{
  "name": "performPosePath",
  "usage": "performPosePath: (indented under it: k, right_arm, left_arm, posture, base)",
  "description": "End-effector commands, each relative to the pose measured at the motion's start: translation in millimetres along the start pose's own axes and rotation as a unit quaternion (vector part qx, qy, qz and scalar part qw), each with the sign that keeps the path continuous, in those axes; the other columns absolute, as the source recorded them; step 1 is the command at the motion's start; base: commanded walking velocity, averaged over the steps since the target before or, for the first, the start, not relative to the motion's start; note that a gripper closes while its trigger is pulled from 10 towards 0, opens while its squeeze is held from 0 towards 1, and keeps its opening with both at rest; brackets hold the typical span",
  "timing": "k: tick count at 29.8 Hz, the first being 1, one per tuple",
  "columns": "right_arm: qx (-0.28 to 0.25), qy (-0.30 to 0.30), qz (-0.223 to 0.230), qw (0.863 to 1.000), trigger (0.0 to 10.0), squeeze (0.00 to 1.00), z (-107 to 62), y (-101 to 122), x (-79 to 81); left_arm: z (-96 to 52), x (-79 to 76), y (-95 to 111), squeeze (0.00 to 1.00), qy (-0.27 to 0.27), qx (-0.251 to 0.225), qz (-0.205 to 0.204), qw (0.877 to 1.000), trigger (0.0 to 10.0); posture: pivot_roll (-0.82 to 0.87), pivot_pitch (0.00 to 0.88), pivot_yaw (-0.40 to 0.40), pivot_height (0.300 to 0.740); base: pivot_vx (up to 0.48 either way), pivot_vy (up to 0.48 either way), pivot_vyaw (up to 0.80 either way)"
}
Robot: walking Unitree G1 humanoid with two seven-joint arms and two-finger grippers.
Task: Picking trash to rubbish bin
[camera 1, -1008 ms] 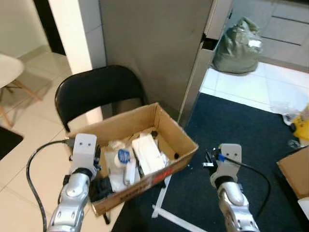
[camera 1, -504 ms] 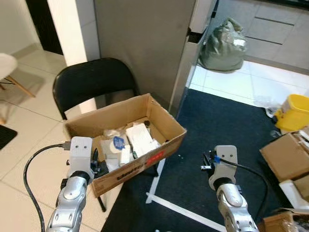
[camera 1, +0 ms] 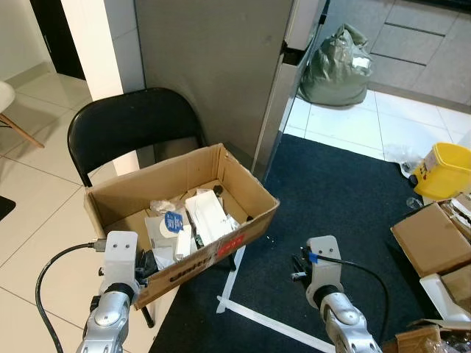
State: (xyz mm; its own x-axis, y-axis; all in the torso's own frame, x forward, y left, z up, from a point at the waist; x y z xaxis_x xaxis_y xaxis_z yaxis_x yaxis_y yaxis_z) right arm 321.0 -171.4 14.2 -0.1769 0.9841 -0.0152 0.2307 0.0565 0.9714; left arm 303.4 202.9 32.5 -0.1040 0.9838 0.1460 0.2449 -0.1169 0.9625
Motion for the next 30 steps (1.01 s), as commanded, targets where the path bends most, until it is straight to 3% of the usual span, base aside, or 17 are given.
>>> performPosePath:
  k: [1,7,15,21,30]
  right_arm:
    - [0.004,0.011,0.006,1.0,10.0,0.0,-2.9,-5.7,2.3]
    - [0.01,0.013,0.013,1.0,10.0,0.0,-4.9,-14.6,6.6]
    - [-0.004,0.028,0.029,0.999,10.0,0.0,0.8,-7.5,12.9]
    - [-0.017,0.028,0.031,0.999,10.0,0.0,4.8,0.0,11.6]
    - [-0.02,0.029,0.031,0.999,10.0,0.0,7.6,3.2,11.2]
  left_arm:
    - [-2.5,-0.7,-3.3,0.0,0.004,0.0,-0.013,1.0,10.0]
    - [-4.8,4.4,-18.2,0.0,0.007,0.018,-0.021,1.0,10.0]
    - [-5.8,4.0,-14.8,0.0,0.01,0.01,-0.021,1.0,10.0]
    - [-8.3,4.9,-17.5,0.0,0.011,0.01,-0.021,1.0,10.0]
    - [0.8,3.7,-11.7,0.0,0.008,0.004,-0.02,1.0,10.0]
  posture:
    - [0.01,0.044,-0.074,0.74]
    - [0.01,0.003,-0.082,0.74]
    - [0.02,0.0,-0.087,0.74]
    - [0.01,0.0,-0.077,0.74]
    - [0.01,0.0,-0.091,0.74]
  base:
    - [0.0,0.0,0.0]
    - [0.0,0.0,0.0]
    - [0.0,0.0,0.0]
    - [0.0,0.0,-0.54]
    - [0.0,0.0,-0.59]
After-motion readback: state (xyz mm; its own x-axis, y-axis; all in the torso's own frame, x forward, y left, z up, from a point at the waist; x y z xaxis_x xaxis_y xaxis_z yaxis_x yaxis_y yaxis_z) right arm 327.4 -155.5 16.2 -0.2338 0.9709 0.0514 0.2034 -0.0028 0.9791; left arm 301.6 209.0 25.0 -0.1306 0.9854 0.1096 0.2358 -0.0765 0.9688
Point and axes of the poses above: a point about 5 cm out from each wrist's last joint towards the gripper, its own z axis pointing out of the wrist towards the gripper, its own y axis along the axis of the wrist's last joint, x = y × z, the point moved 4 cm from there along z, pointing out of the wrist towards the gripper, and after that the axes turned 2 degrees about z, right-handed, at the moved point
